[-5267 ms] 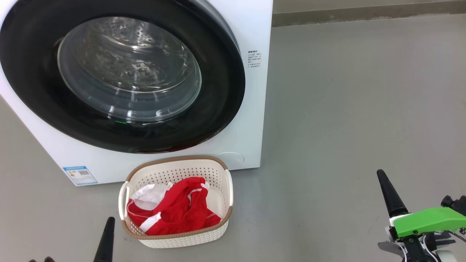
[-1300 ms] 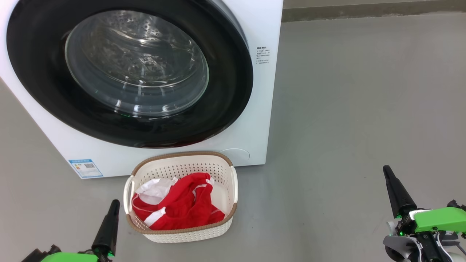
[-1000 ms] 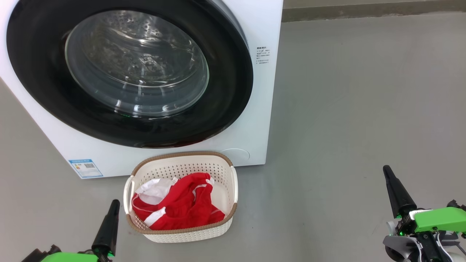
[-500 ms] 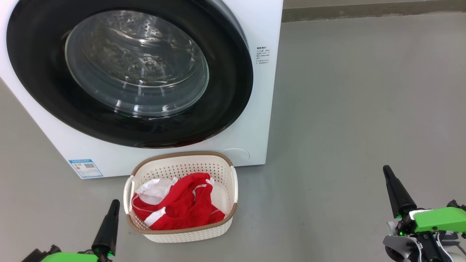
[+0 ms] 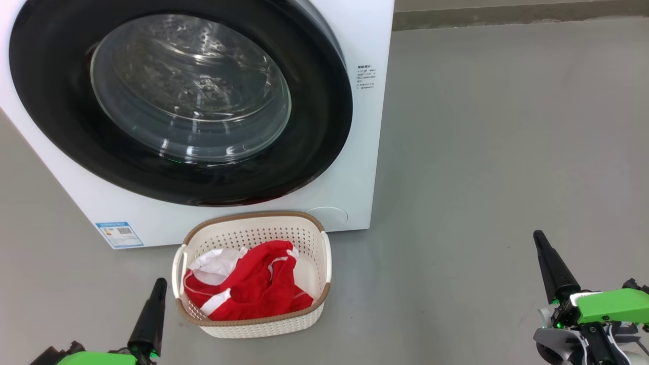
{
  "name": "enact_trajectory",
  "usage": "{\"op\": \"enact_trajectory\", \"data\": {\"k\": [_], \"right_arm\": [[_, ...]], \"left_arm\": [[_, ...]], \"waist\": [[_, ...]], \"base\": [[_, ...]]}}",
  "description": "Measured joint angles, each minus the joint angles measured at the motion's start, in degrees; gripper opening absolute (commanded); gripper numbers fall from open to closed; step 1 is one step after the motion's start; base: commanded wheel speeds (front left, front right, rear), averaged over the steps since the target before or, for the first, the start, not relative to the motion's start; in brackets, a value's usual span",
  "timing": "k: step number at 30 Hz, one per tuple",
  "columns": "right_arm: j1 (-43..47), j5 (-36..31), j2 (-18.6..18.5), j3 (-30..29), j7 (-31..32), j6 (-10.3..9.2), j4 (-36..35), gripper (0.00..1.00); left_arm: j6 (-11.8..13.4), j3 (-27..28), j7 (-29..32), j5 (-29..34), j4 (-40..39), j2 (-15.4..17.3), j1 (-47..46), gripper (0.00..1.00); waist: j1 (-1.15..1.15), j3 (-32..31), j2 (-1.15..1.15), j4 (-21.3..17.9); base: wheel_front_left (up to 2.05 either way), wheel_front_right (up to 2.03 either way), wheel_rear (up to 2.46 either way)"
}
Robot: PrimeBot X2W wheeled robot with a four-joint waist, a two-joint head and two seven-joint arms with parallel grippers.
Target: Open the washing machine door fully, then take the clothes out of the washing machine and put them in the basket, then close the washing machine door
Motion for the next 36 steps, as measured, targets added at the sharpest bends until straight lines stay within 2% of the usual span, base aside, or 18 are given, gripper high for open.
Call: {"op": "enact_trajectory", "data": {"k": [36], "right_arm": [[0.0, 0.0, 0.0, 0.0, 0.0, 0.0, -0.01, 0.0]], "left_arm": [[0.0, 0.0, 0.0, 0.0, 0.0, 0.0, 0.0, 0.0]], "waist": [[0.0, 0.0, 0.0, 0.0]], "base": [[0.0, 0.0, 0.0]]}}
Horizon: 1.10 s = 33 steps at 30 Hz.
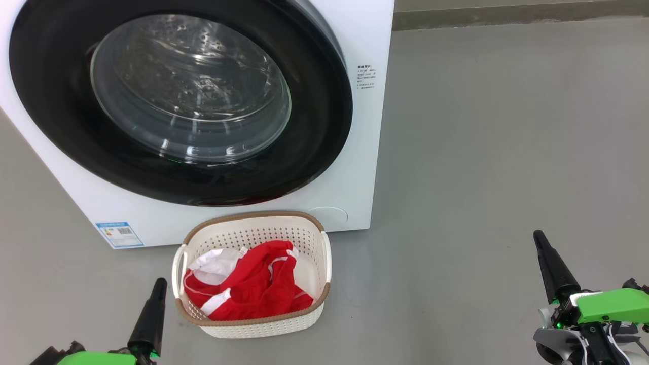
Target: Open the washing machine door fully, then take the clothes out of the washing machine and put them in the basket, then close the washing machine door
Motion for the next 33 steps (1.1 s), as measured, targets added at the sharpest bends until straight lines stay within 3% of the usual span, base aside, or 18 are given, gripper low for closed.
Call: {"op": "enact_trajectory", "data": {"k": [33], "right_arm": [[0.0, 0.0, 0.01, 0.0, 0.0, 0.0, 0.0, 0.0]], "left_arm": [[0.0, 0.0, 0.0, 0.0, 0.0, 0.0, 0.0, 0.0]], "waist": [[0.0, 0.0, 0.0, 0.0]], "base": [[0.0, 0.0, 0.0]]}}
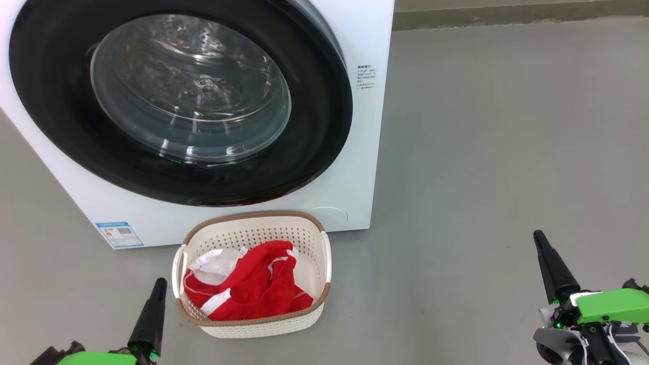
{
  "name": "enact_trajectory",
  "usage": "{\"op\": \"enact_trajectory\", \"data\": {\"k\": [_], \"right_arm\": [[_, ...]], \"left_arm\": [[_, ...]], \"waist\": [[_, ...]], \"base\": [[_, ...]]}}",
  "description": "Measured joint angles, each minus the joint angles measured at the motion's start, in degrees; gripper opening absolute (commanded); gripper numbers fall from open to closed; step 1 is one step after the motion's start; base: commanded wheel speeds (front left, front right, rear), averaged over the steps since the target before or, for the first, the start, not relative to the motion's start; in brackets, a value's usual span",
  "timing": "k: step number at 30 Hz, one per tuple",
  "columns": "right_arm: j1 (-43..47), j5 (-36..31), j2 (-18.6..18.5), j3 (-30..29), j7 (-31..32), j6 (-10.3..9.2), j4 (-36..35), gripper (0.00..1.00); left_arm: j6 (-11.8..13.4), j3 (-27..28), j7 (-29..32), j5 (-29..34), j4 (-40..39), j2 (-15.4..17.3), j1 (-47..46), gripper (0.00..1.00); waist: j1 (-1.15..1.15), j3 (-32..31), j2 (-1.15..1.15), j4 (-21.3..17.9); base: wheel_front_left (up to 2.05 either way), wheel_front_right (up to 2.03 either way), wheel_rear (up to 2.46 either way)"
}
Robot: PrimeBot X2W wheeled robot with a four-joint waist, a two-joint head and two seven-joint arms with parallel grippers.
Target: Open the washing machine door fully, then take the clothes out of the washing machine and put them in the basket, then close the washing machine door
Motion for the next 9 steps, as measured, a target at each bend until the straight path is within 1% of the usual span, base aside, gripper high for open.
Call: {"op": "enact_trajectory", "data": {"k": [9], "right_arm": [[0.0, 0.0, 0.0, 0.0, 0.0, 0.0, 0.0, 0.0]], "left_arm": [[0.0, -0.01, 0.0, 0.0, 0.0, 0.0, 0.0, 0.0]], "waist": [[0.0, 0.0, 0.0, 0.0]], "base": [[0.0, 0.0, 0.0]]}}
